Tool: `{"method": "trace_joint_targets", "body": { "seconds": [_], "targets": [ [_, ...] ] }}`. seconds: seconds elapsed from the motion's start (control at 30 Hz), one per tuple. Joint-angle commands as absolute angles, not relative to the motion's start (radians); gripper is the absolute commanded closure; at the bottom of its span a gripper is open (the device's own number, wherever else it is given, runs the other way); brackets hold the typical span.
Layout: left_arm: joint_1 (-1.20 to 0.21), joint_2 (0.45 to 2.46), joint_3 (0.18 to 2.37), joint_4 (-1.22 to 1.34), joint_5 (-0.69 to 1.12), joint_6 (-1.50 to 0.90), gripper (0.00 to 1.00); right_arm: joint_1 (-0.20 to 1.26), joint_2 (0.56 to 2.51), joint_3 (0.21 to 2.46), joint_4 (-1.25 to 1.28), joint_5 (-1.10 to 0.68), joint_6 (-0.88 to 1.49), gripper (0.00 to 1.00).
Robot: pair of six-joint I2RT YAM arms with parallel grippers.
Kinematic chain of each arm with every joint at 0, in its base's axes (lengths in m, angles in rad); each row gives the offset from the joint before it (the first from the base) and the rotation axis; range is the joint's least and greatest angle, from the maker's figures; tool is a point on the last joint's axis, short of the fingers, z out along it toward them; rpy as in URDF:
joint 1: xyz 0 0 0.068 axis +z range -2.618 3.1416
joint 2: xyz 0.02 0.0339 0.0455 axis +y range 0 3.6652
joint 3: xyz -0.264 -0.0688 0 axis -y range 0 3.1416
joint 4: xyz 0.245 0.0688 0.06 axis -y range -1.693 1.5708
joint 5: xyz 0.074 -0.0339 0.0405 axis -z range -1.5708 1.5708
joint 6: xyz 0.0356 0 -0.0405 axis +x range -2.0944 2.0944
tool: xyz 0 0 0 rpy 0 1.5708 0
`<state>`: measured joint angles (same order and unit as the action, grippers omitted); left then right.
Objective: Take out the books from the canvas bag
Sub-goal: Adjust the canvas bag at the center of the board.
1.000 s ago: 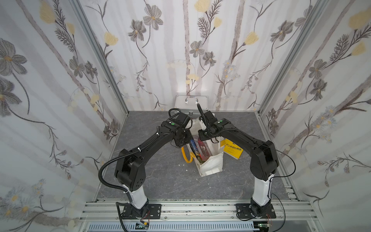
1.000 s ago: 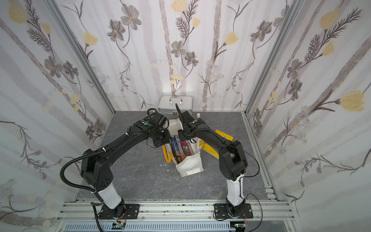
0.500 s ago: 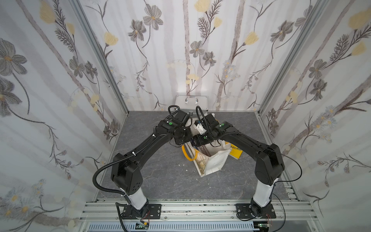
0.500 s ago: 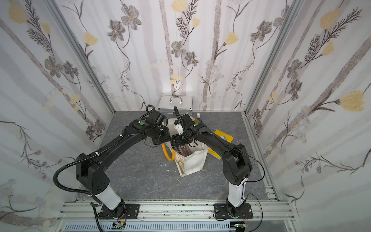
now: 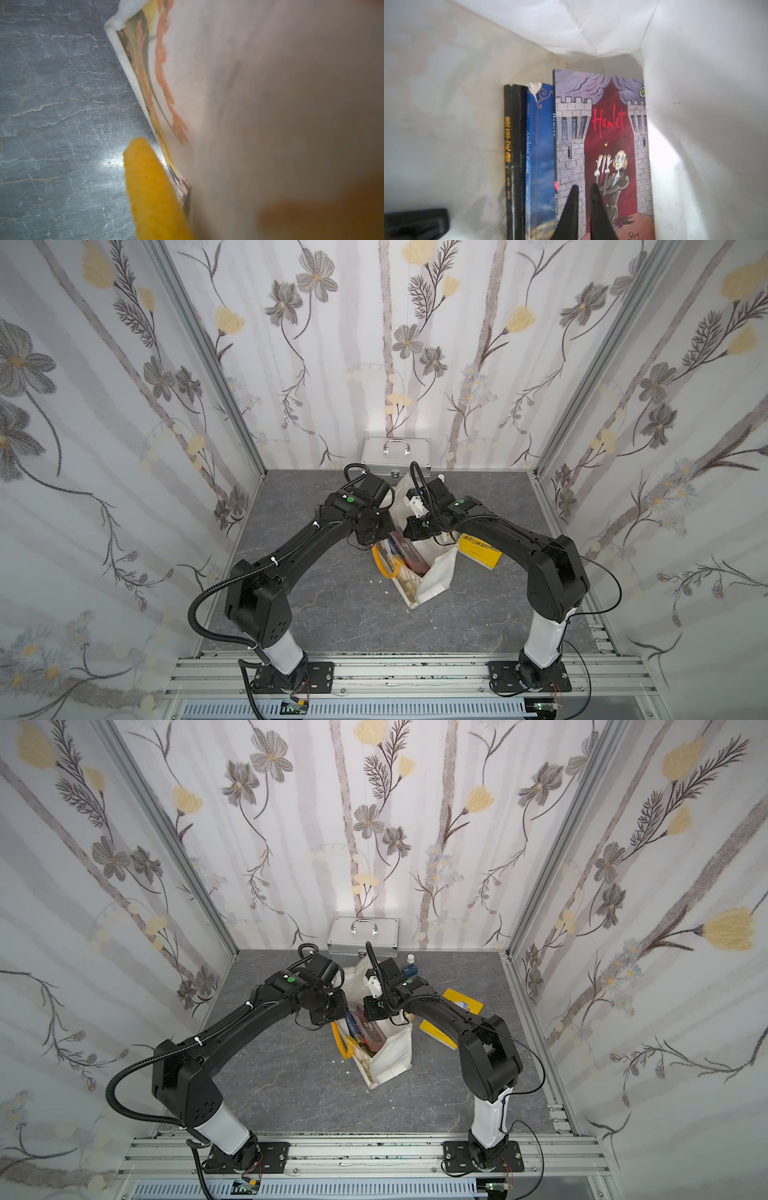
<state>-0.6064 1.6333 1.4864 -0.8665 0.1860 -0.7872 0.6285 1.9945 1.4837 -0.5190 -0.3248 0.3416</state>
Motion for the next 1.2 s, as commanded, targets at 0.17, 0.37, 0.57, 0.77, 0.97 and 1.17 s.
{"method": "trace_joint_targets", "body": {
  "seconds": [0.17, 0.37, 0.57, 0.77, 0.97, 1.17],
  "targets": [
    [-0.608, 1.595, 1.412, -0.923, 0.16, -0.857, 1.0, 0.664, 1.906, 1.4, -0.333, -0.271, 0.487, 0.97],
    [-0.609, 1.621, 1.439, -1.035, 0.123, -0.896, 1.0, 0.67, 1.92, 1.388, -0.328, -0.273, 0.504, 0.97],
    [-0.611, 1.635, 1.446, -1.062, 0.108, -0.899, 1.0, 0.673, 1.936, 1.377, -0.338, -0.294, 0.482, 1.0],
    [-0.609, 1.646, 1.484, -1.068, 0.06, -0.902, 1.0, 0.675, 1.921, 1.358, -0.334, -0.297, 0.476, 1.0],
    [-0.606, 1.699, 1.534, -1.127, -0.033, -0.969, 0.78, 0.631, 1.95, 1.367, -0.351, -0.37, 0.515, 1.0],
    [-0.597, 1.72, 1.545, -1.009, 0.047, -0.928, 0.66, 0.579, 1.991, 1.448, -0.439, -0.352, 0.529, 1.0]
  ]
}}
